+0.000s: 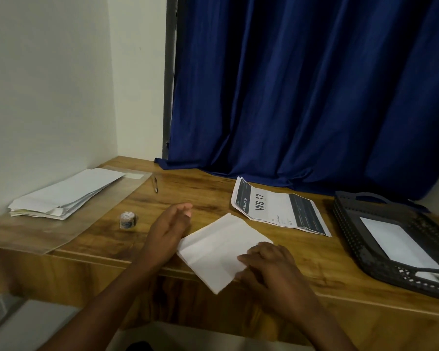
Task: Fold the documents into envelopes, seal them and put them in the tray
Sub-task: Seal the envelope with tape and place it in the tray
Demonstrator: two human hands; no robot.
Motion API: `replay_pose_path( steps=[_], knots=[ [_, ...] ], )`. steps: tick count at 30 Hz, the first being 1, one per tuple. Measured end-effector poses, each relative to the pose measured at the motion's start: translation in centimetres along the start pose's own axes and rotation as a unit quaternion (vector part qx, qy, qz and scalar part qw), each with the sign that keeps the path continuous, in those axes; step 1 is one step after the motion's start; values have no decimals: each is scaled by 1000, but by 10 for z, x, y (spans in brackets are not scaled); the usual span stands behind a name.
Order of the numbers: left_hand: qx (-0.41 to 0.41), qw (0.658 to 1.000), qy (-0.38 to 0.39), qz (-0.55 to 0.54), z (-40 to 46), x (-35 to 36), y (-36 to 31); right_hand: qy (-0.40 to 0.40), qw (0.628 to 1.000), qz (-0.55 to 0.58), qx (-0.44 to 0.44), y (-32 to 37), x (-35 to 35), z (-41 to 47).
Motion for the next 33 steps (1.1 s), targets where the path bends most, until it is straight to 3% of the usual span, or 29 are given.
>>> replay_pose_path(
  steps=[3, 7, 9, 11, 17, 21, 24, 28, 33],
  knots=[
    [68, 991, 63, 92, -13, 2, -11, 6, 998, -54, 35, 20, -6, -19],
    [193, 901, 234, 311, -43, 24, -24, 12, 998, -31, 47, 30, -7, -27],
    [216, 864, 269, 368, -52, 31, -20, 3, 999, -18, 40, 25, -5, -26],
    [221, 851, 270, 393, -56, 32, -10, 5, 999, -13, 33, 17, -3, -24],
    [225, 861, 255, 377, -59, 28, 2, -8, 1000, -10, 8, -8, -2, -28],
    [222, 907, 227, 275, -63, 19, 8, -48, 998, 29, -14, -16, -12, -35],
    [188, 939, 212, 196, -53, 12, 0, -64, 991, 119, 3, -24, -24, -34],
    [130, 963, 202, 121, -29, 9, -14, -110, 938, 325, 57, -41, -37, -21],
    [43, 984, 136, 103, -5, 13, -5, -174, 855, 468, 140, -65, -31, 4]
  ],
)
Point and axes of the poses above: each hand's wrist, its own z-axis towards the middle knuckle, its own x-axis out of the palm, y = z × x, the point moved 3 cm from there along z, towards the middle knuckle, and after that the axes turned 2 degrees about z, right-handed, at the moved point
